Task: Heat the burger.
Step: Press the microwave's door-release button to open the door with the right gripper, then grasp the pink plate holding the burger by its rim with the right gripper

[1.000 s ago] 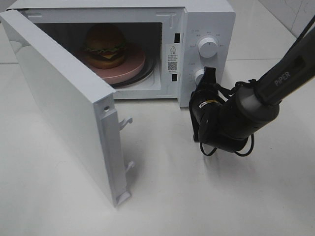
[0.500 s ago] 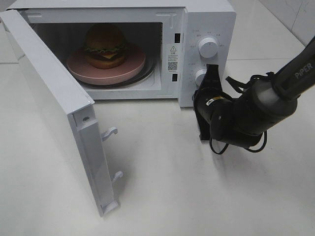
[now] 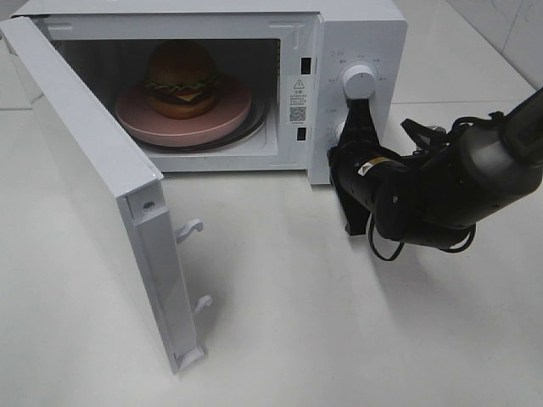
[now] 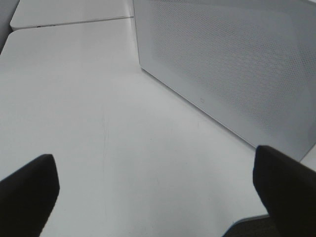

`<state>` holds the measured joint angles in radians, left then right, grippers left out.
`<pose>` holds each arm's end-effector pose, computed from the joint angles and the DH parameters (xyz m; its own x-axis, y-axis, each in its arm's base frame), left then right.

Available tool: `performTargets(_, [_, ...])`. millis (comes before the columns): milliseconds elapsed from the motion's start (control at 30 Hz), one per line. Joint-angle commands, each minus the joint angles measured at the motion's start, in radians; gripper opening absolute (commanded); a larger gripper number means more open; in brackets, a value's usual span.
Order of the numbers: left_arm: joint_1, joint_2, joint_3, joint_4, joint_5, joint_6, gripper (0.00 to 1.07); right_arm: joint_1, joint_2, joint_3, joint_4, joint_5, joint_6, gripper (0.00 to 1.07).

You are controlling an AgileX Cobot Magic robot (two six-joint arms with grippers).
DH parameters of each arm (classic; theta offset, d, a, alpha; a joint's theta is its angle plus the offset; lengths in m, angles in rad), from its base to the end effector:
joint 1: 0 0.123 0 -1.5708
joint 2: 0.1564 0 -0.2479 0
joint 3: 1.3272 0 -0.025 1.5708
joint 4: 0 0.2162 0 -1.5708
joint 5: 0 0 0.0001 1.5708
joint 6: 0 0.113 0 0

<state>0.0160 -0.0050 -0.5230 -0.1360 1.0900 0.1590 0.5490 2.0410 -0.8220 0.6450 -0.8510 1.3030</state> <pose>0.0172 -0.0133 0.2546 -0.4429 0.0879 -0.8923 0.1342 0.9905 0.0309 0.3278 0.1407 0.1001 -0.0447 0.9990 0.0071 0.3413 0.0086 0.9399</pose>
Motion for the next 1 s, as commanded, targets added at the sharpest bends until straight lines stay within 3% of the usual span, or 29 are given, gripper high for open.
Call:
performTargets(33, [0.004,-0.006,0.003,-0.007,-0.012,-0.006,1.0,0.001,-0.044,0.035,-0.016,0.044,-0.043,0.0])
performTargets(467, [0.004,-0.006,0.003,-0.007,-0.012,-0.006,1.0,0.001,-0.22,0.172,-0.111,0.212,-0.235,0.01])
performTargets(1000, [0.004,-0.006,0.003,-0.007,-0.012,-0.006,1.0,-0.001,-0.451,0.176,-0.14,0.58,-0.733,0.02])
